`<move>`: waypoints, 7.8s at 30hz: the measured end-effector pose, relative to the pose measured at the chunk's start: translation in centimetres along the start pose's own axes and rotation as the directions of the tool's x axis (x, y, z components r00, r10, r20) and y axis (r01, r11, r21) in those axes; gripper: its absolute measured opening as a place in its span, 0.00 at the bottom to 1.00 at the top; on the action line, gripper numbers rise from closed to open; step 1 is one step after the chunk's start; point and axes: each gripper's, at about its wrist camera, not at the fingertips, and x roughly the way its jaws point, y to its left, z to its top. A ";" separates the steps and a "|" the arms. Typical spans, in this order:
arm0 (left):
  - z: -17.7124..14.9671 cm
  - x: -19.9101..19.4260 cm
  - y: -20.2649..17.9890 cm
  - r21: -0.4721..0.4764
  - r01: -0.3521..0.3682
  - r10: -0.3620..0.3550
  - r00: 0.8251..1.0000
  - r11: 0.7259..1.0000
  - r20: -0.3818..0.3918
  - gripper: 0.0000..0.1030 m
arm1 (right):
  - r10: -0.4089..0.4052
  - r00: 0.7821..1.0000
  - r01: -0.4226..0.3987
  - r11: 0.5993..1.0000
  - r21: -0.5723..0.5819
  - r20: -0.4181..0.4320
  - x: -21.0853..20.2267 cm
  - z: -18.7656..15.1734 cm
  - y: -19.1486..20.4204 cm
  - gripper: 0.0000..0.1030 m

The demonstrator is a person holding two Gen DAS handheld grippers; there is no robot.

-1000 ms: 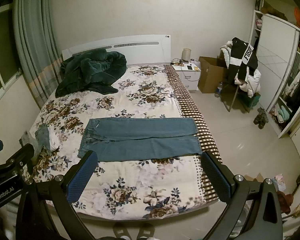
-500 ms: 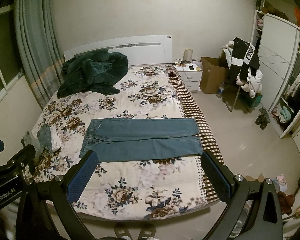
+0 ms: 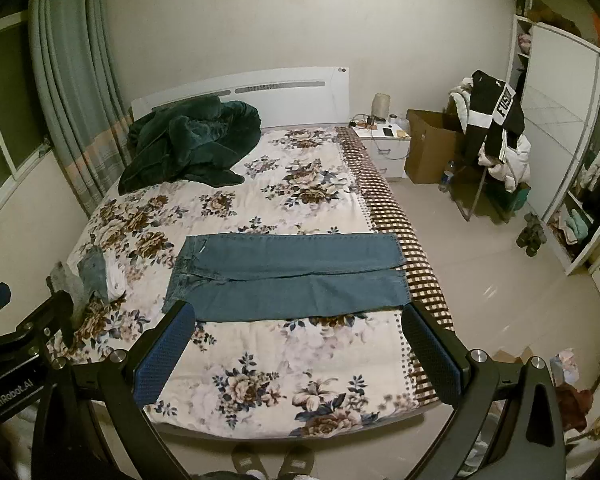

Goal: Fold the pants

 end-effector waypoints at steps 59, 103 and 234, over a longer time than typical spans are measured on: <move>10.2 91.4 -7.5 -0.162 -0.283 0.034 0.581 0.945 -0.813 0.44 | 0.170 0.672 0.439 0.692 0.573 -0.721 106.1 5.7 -22.3 0.76; -3.9 64.7 1.1 -0.467 -0.013 -0.263 0.812 0.884 -0.521 0.02 | 0.012 0.770 0.404 0.765 0.502 -0.638 91.5 1.4 -21.8 0.00; -9.3 61.2 -1.6 -0.240 0.046 -0.164 0.851 0.970 -0.499 0.77 | -0.091 0.858 0.412 0.710 0.572 -0.505 72.4 -16.0 -43.1 0.19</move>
